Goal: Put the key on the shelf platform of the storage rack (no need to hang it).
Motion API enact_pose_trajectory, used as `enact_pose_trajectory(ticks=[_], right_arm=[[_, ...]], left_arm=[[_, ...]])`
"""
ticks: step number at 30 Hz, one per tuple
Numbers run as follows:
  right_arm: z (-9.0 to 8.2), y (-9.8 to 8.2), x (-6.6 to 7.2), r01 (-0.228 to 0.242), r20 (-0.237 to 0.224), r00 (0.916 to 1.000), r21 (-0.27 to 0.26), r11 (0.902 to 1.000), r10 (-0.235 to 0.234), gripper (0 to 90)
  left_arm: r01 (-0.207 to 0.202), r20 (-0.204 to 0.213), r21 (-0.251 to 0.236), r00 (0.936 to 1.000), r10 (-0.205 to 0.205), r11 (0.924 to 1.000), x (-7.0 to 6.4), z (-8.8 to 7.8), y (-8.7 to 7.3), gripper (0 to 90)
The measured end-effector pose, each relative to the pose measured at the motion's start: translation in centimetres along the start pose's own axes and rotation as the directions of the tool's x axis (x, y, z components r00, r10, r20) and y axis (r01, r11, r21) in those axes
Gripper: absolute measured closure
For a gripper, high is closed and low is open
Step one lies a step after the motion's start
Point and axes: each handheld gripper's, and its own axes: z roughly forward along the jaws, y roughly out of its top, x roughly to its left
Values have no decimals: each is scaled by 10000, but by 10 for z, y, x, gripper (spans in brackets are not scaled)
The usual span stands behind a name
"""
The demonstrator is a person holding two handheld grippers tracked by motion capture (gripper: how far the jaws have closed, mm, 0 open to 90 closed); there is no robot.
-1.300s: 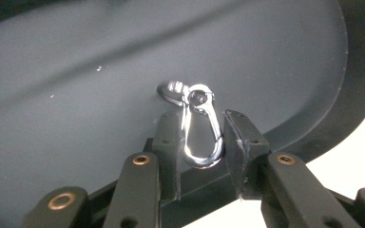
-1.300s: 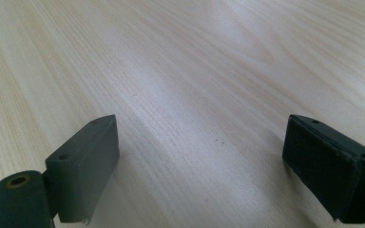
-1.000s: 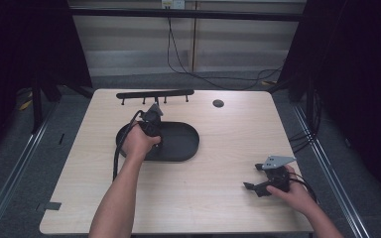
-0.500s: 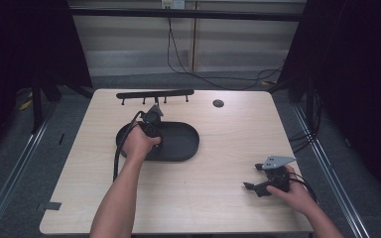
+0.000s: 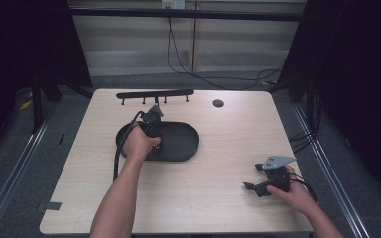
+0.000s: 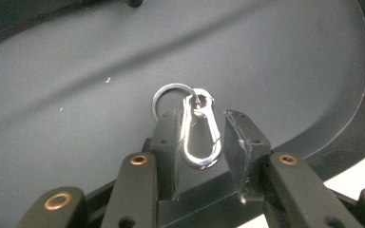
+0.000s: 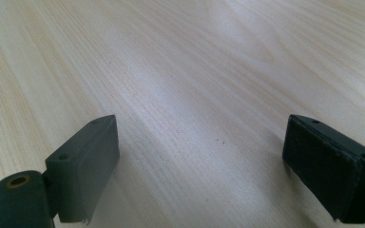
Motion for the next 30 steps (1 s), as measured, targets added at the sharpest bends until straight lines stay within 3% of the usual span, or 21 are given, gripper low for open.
enact_pose_trajectory(ticks=[14, 22, 30], right_arm=[[0, 0, 0, 4, -5, 10000, -3, 10000, -4, 114], [0, 0, 0, 2, -6, 10000, -5, 10000, -2, 114], [0, 0, 0, 3, -5, 10000, -4, 10000, -3, 114]], left_arm=[[96, 144, -234, 9999, -93, 9997, 1, -6, -4, 553], [104, 138, -277, 9999, -101, 9996, 1, -8, -6, 399], [27, 166, -356, 9999, -21, 9994, 1, -13, -9, 324]])
